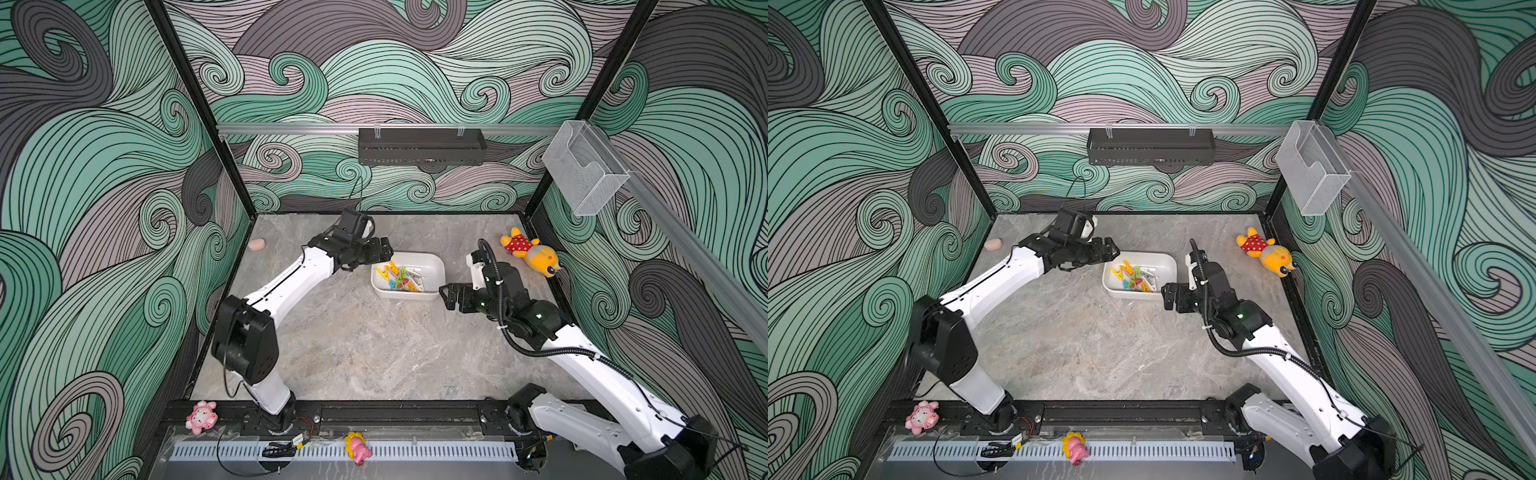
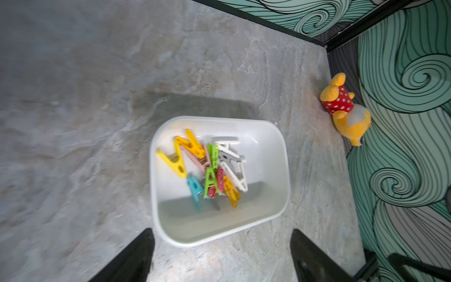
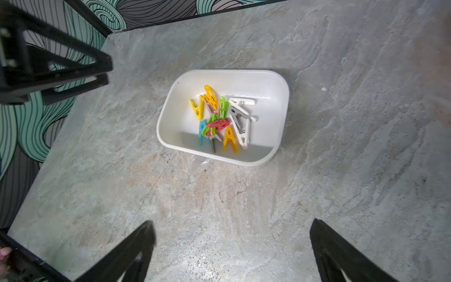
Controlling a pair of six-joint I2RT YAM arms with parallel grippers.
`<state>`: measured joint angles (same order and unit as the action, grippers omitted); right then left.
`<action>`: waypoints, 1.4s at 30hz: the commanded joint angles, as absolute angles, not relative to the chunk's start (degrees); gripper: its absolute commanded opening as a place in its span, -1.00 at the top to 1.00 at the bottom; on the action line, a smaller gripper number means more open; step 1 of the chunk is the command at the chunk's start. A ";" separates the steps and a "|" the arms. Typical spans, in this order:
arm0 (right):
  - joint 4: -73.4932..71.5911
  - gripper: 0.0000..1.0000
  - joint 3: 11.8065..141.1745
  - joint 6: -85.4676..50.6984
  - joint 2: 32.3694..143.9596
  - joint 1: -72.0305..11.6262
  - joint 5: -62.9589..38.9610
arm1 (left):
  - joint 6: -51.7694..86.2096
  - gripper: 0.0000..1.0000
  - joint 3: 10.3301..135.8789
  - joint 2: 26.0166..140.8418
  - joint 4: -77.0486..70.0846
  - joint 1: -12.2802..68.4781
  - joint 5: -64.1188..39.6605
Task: Put the clothespins into the storage box
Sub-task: Reset both arms
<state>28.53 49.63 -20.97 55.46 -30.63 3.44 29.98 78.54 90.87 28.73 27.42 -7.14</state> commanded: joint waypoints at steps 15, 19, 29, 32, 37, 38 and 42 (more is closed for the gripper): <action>-8.58 -0.99 28.79 7.42 43.76 -22.44 25.91 | 2.15 -0.98 31.76 53.99 -2.10 15.38 26.18; -26.33 -0.99 19.12 5.41 52.42 -16.58 23.26 | 3.55 -0.97 28.87 60.27 -9.10 12.08 28.27; -48.04 -0.99 14.86 4.66 72.27 -6.86 13.35 | 1.07 -0.97 23.68 74.21 -31.21 5.30 20.02; -50.90 -0.99 16.54 2.65 77.26 -4.57 11.83 | 1.16 -0.97 24.77 77.58 -34.60 2.89 17.46; -56.60 -0.99 18.50 0.33 87.42 -2.11 9.13 | 3.69 -0.97 23.76 87.06 -44.30 -0.41 16.38; -59.10 -0.99 18.82 0.81 89.23 -2.13 8.23 | 3.28 -0.97 24.03 88.46 -46.09 -0.44 16.62; -50.60 -0.99 22.29 -0.98 88.46 -0.35 6.50 | 4.81 -0.97 27.18 88.18 -38.70 -1.40 15.36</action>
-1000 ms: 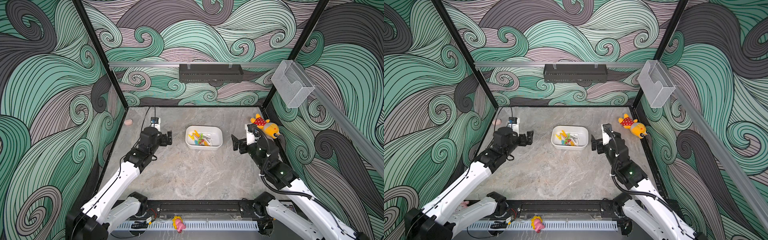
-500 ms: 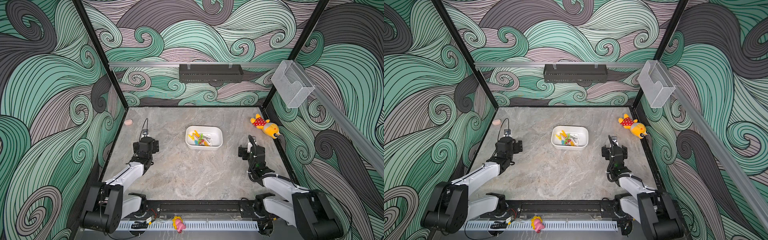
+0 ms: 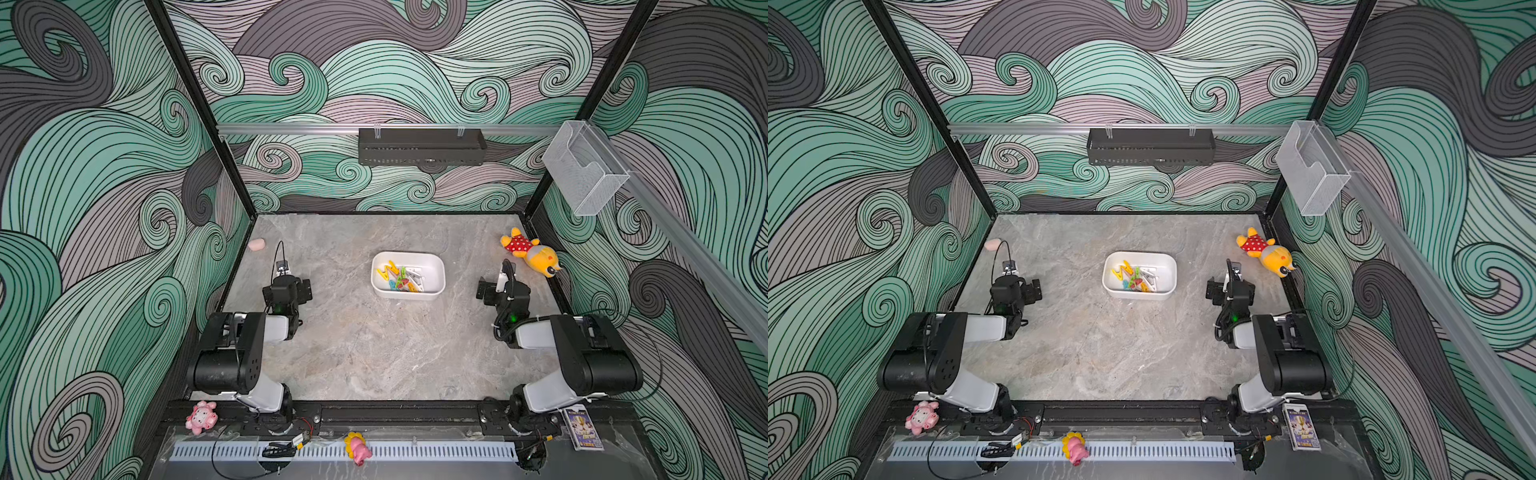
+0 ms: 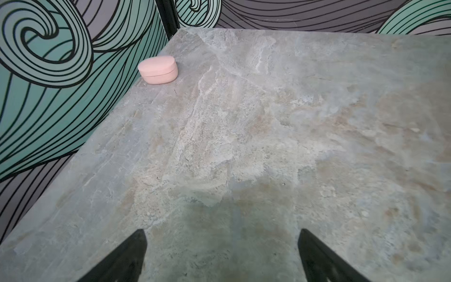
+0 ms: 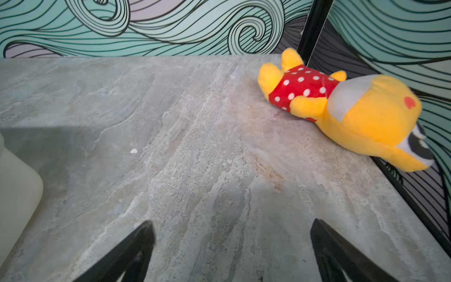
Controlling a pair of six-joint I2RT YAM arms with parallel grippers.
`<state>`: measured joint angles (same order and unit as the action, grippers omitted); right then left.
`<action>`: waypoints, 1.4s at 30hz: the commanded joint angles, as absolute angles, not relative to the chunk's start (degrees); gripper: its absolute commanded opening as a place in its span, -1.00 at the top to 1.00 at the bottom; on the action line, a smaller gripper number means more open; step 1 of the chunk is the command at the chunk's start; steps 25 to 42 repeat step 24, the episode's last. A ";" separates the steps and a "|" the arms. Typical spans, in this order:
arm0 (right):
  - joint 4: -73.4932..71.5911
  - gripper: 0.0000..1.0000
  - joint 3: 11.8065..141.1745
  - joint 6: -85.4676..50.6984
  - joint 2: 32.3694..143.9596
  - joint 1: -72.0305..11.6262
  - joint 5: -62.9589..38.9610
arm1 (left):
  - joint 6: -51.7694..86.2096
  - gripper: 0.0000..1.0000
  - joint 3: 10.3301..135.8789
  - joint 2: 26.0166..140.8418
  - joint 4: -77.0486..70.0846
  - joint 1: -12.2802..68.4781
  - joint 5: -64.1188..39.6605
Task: Put the clothespins into the storage box
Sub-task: Reset both arms
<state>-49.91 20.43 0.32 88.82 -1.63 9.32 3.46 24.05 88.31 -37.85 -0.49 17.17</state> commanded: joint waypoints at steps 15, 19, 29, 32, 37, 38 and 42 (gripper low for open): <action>-49.68 -0.99 22.31 0.00 87.84 -1.41 7.56 | 5.00 -0.97 26.53 87.21 -38.79 -1.31 15.29; -48.32 -0.99 23.55 0.35 88.75 -1.85 8.07 | 5.00 -0.97 26.54 87.20 -38.77 -1.32 15.27; -49.45 -0.99 22.43 0.57 87.74 -1.85 8.00 | 5.01 -0.97 26.54 87.19 -38.76 -1.24 15.29; -49.45 -0.99 22.43 0.57 87.74 -1.85 8.00 | 5.01 -0.97 26.54 87.19 -38.76 -1.24 15.29; -49.45 -0.99 22.43 0.57 87.74 -1.85 8.00 | 5.01 -0.97 26.54 87.19 -38.76 -1.24 15.29; -49.45 -0.99 22.43 0.57 87.74 -1.85 8.00 | 5.01 -0.97 26.54 87.19 -38.76 -1.24 15.29; -49.45 -0.99 22.43 0.57 87.74 -1.85 8.00 | 5.01 -0.97 26.54 87.19 -38.76 -1.24 15.29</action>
